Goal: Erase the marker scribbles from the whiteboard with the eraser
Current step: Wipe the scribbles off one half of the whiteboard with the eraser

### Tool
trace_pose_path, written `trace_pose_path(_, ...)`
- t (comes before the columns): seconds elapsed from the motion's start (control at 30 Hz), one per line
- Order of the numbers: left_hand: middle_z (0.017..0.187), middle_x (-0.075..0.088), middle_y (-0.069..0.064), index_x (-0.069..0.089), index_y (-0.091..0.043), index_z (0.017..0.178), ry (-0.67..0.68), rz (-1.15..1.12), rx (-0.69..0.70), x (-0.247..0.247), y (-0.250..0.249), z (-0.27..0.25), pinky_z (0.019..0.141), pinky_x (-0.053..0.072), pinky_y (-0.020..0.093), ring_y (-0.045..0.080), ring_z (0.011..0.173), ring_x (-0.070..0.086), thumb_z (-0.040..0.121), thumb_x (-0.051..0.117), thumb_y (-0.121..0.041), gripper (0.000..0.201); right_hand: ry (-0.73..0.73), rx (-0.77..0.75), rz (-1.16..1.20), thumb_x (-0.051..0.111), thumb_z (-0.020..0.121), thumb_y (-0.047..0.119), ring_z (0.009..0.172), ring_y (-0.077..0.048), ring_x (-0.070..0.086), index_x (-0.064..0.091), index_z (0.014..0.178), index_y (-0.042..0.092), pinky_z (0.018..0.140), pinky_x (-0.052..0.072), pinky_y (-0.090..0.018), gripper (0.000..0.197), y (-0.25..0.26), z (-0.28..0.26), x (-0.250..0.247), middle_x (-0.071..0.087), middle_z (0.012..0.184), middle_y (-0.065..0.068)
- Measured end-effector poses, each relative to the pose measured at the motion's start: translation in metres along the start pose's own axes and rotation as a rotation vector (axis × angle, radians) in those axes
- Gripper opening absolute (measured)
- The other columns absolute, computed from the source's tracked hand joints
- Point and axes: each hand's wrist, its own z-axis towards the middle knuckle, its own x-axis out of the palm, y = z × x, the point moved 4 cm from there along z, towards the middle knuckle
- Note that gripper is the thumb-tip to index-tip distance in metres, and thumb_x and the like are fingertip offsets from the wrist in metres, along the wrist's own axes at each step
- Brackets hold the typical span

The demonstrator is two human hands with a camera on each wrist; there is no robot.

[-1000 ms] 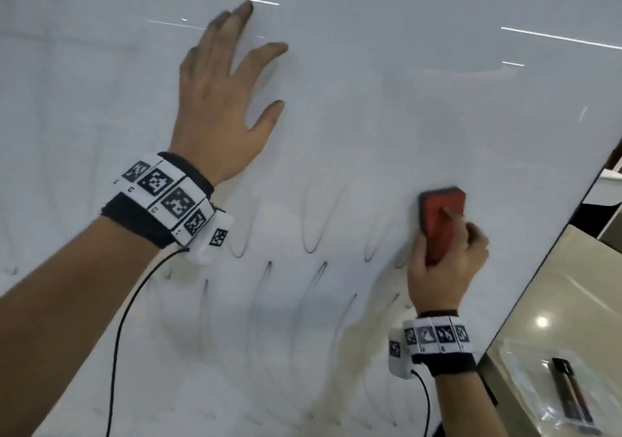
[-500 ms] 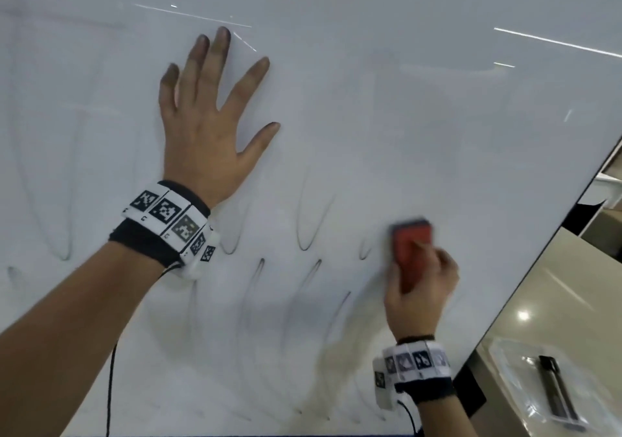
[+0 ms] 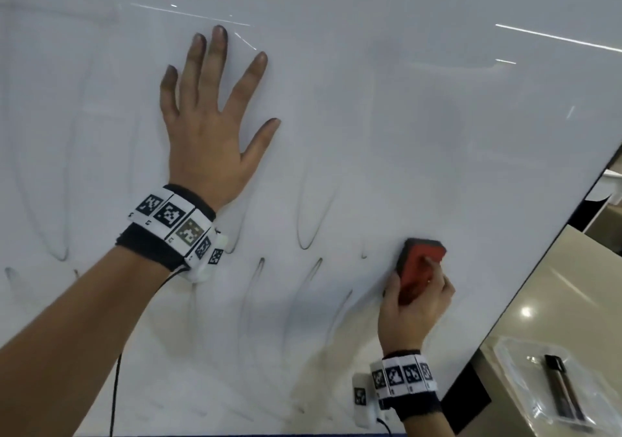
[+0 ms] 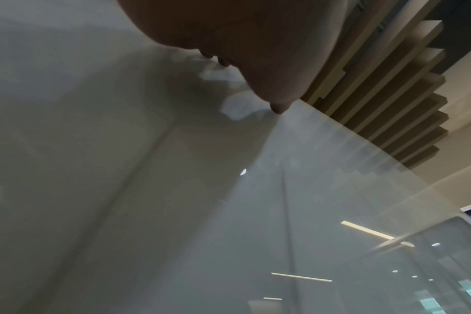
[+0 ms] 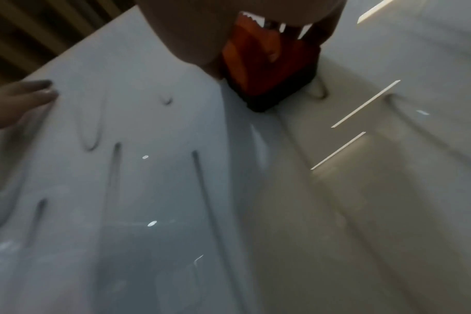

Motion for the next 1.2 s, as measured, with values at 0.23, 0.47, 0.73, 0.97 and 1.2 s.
trace_pose_path(0.23, 0.170, 0.013, 0.010, 0.023, -0.035, 0.161, 0.000, -0.001, 0.007, -0.001, 0.001, -0.002, 0.125, 0.011, 0.056, 0.029, 0.158, 0.011, 0.105, 0.037, -0.060, 0.062, 0.278, -0.510, -0.111, 0.078, 0.076, 0.013, 0.110, -0.034, 0.047, 0.057, 0.128, 0.028, 0.096, 0.044, -0.052, 0.059, 0.061, -0.008, 0.036, 0.049, 0.125, -0.016)
trace_pose_path(0.47, 0.170, 0.013, 0.010, 0.023, -0.035, 0.161, 0.025, 0.051, 0.057, -0.001, 0.010, -0.005, 0.125, 0.013, 0.056, 0.027, 0.158, 0.012, 0.105, 0.035, -0.060, 0.062, -0.302, -0.179, 0.114, 0.068, 0.085, 0.023, 0.113, -0.041, 0.054, 0.055, 0.144, 0.013, 0.095, 0.031, -0.022, 0.061, 0.112, 0.168, -0.014, 0.052, 0.125, -0.025)
trace_pose_path(0.73, 0.170, 0.012, 0.010, 0.020, -0.034, 0.161, 0.032, 0.056, 0.033, 0.003, 0.007, -0.007, 0.125, 0.012, 0.056, 0.028, 0.158, 0.011, 0.106, 0.033, -0.058, 0.061, 0.135, -0.750, -0.249, 0.064, 0.084, 0.013, 0.098, -0.041, 0.057, 0.057, 0.130, 0.022, 0.085, 0.046, -0.052, 0.047, 0.099, 0.010, 0.052, 0.053, 0.119, -0.025)
trace_pose_path(0.97, 0.170, 0.012, 0.009, 0.021, -0.034, 0.161, 0.037, 0.050, 0.047, -0.001, 0.009, -0.008, 0.125, 0.011, 0.056, 0.028, 0.158, 0.012, 0.106, 0.035, -0.057, 0.061, 0.021, -0.611, -0.167, 0.073, 0.089, 0.018, 0.106, -0.039, 0.052, 0.061, 0.134, 0.026, 0.095, 0.041, -0.048, 0.048, 0.121, 0.069, 0.022, 0.053, 0.126, -0.020)
trace_pose_path(1.2, 0.171, 0.010, 0.008, 0.020, -0.034, 0.161, 0.056, 0.039, 0.027, 0.000, 0.005, -0.010, 0.125, 0.011, 0.055, 0.026, 0.159, 0.010, 0.107, 0.034, -0.055, 0.060, -0.125, -0.486, -0.093, 0.063, 0.094, 0.016, 0.103, -0.042, 0.055, 0.064, 0.135, 0.018, 0.090, 0.042, -0.047, 0.041, 0.144, 0.091, 0.036, 0.056, 0.120, -0.026)
